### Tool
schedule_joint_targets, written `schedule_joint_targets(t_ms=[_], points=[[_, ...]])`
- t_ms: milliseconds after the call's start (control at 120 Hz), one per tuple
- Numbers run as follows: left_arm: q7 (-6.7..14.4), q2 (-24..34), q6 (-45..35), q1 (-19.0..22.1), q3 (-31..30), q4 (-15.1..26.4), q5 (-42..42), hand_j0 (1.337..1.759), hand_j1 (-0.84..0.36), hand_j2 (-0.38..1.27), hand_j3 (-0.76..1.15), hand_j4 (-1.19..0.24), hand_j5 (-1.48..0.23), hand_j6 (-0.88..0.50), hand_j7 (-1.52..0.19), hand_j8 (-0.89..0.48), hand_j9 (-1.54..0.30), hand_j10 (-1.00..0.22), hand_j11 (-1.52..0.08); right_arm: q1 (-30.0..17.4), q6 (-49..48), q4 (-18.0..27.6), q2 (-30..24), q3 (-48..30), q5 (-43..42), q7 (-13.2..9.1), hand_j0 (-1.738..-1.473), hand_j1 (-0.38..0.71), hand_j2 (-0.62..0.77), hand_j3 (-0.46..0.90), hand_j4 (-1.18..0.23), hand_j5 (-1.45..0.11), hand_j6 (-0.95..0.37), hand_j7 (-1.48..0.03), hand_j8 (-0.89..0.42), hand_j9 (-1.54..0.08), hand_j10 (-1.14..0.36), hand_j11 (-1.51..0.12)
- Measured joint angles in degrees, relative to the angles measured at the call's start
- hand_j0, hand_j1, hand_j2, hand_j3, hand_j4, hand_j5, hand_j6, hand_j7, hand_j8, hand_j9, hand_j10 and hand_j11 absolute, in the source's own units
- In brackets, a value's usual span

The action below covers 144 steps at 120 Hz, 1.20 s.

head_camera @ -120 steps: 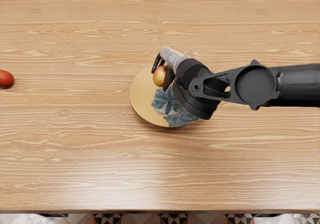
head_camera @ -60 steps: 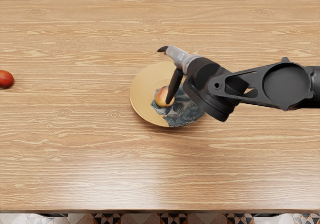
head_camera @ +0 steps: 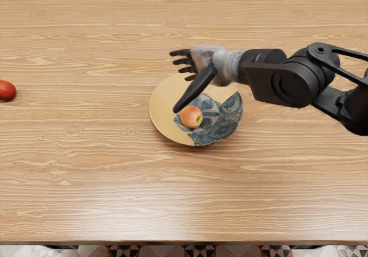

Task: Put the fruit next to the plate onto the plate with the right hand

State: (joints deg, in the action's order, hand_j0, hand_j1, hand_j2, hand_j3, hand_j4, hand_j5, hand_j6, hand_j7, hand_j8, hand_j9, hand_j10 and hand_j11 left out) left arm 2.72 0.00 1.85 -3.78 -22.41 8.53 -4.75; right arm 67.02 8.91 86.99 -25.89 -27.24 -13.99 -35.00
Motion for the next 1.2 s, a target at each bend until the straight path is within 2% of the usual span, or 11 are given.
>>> schedule_joint_targets(t_ms=[75,175,392,558,775,1200], points=[[0.0,0.0,0.0,0.0,0.0,0.0,0.0,1.658,0.07,0.05,0.0,-0.23,-0.3,-0.23,-0.3,-0.23,-0.3,-0.23,-0.3,-3.51,-12.1,-2.46,-1.79,-6.06,6.67,0.0,-1.658,-0.31,0.0,0.0,-0.04,-0.05,-0.04,-0.05,-0.03,-0.05,-0.04,-0.05],[0.0,0.0,0.0,0.0,0.0,0.0,0.01,1.658,0.07,0.05,0.0,-0.23,-0.3,-0.23,-0.3,-0.23,-0.3,-0.23,-0.3,-5.64,-24.85,-5.47,-4.33,-9.61,16.54,0.0,-1.658,-0.31,-0.01,0.0,-0.04,-0.05,-0.03,-0.05,-0.03,-0.05,-0.04,-0.05],[0.0,0.0,0.0,0.0,0.0,0.0,0.0,1.658,0.07,0.05,0.0,-0.23,-0.3,-0.23,-0.3,-0.23,-0.3,-0.23,-0.3,-11.11,-40.08,-8.74,-10.35,-11.12,30.52,0.0,-1.658,-0.31,-0.01,0.0,-0.03,-0.04,-0.03,-0.04,-0.03,-0.04,-0.03,-0.04],[0.0,0.0,0.0,0.0,0.0,0.0,0.01,1.658,0.07,0.05,0.0,-0.23,-0.3,-0.23,-0.3,-0.23,-0.3,-0.23,-0.3,-13.96,-43.15,-8.83,-15.62,-9.67,35.6,0.0,-1.658,-0.31,-0.01,0.0,-0.03,-0.04,-0.03,-0.04,-0.03,-0.04,-0.03,-0.04],[0.0,0.0,0.02,0.0,-0.02,0.03,0.01,1.658,0.07,0.05,0.0,-0.23,-0.3,-0.23,-0.3,-0.23,-0.3,-0.23,-0.3,-15.58,-43.84,-9.0,-23.79,-7.79,37.77,0.0,-1.658,-0.31,-0.01,0.0,-0.03,-0.04,-0.03,-0.04,-0.03,-0.04,-0.03,-0.04],[-0.01,0.0,0.04,0.18,-0.01,0.02,0.01,1.658,0.07,0.05,0.0,-0.23,-0.3,-0.23,-0.3,-0.23,-0.3,-0.23,-0.3,-19.31,-43.95,-9.06,-34.91,-6.97,42.16,0.0,-1.658,-0.31,-0.01,0.0,-0.03,-0.04,-0.03,-0.04,-0.03,-0.04,-0.03,-0.04]])
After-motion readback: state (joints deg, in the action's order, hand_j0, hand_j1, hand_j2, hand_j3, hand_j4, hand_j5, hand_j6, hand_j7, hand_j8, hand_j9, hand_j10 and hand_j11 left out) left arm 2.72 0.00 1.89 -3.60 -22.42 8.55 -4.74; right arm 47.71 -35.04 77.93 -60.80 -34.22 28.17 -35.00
